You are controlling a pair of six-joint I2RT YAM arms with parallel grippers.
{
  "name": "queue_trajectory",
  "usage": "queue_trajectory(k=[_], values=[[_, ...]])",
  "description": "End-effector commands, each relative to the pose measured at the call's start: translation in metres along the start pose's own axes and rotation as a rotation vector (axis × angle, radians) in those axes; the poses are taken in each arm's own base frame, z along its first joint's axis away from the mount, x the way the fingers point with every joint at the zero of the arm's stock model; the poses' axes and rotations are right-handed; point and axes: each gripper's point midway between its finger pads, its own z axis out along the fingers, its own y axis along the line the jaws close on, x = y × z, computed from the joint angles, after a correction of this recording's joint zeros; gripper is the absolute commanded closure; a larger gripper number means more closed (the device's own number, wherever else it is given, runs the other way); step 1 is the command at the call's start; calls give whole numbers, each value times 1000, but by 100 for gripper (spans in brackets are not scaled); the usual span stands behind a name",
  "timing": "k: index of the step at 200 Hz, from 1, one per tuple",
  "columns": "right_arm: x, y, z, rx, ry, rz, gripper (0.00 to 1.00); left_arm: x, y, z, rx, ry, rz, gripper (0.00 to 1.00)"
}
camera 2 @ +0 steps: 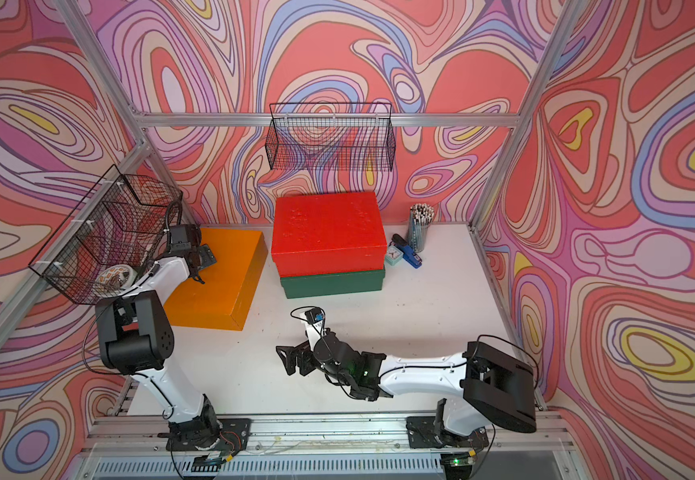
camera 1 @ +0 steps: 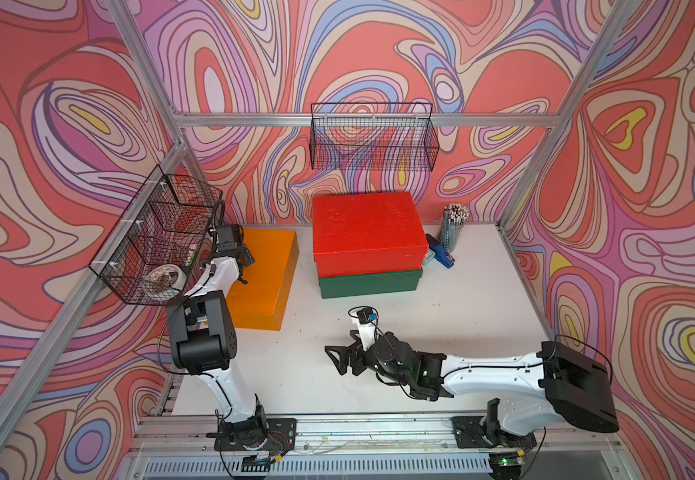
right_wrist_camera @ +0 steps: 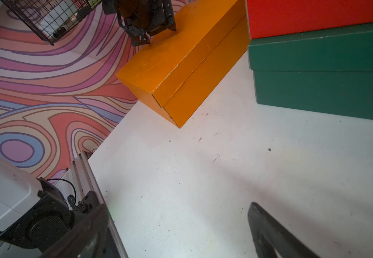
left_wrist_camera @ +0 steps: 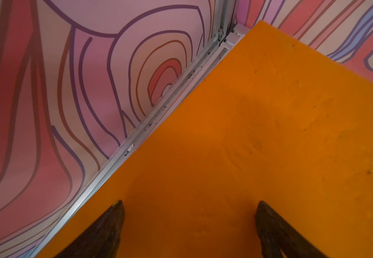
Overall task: Stack the shoeboxes
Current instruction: Move the shoebox to the center of the board.
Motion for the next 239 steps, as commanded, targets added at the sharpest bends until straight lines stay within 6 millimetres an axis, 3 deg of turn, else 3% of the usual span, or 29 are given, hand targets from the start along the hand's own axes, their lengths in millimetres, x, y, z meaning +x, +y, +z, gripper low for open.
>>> queue_trajectory(k=[1,15,34,55,110,137,177,198,208,239], values=[[-1,5,9,-5,-2,-34,2,47,15,15,-19,182,-46,10],[-4,5,10,4,-5,-35,2,67,13,-6,-20,273,-88,11],[-9,10,9,-17,-23,-22,2,109,9,-29,56,382,-153,11],[-9,10,11,-16,-28,-3,2,143,12,-53,146,403,-210,11],[-3,18,31,-40,-4,60,2,192,37,-109,242,380,-277,10],[7,20,41,-32,40,47,3,186,39,-128,274,352,-276,10],[35,40,55,-38,101,-85,6,160,35,-163,361,291,-294,9],[36,37,65,2,99,-97,5,146,37,-175,361,264,-281,9],[47,29,76,42,125,-116,5,139,36,-179,370,252,-286,9],[55,11,88,148,143,-126,5,106,22,-190,433,207,-284,8]])
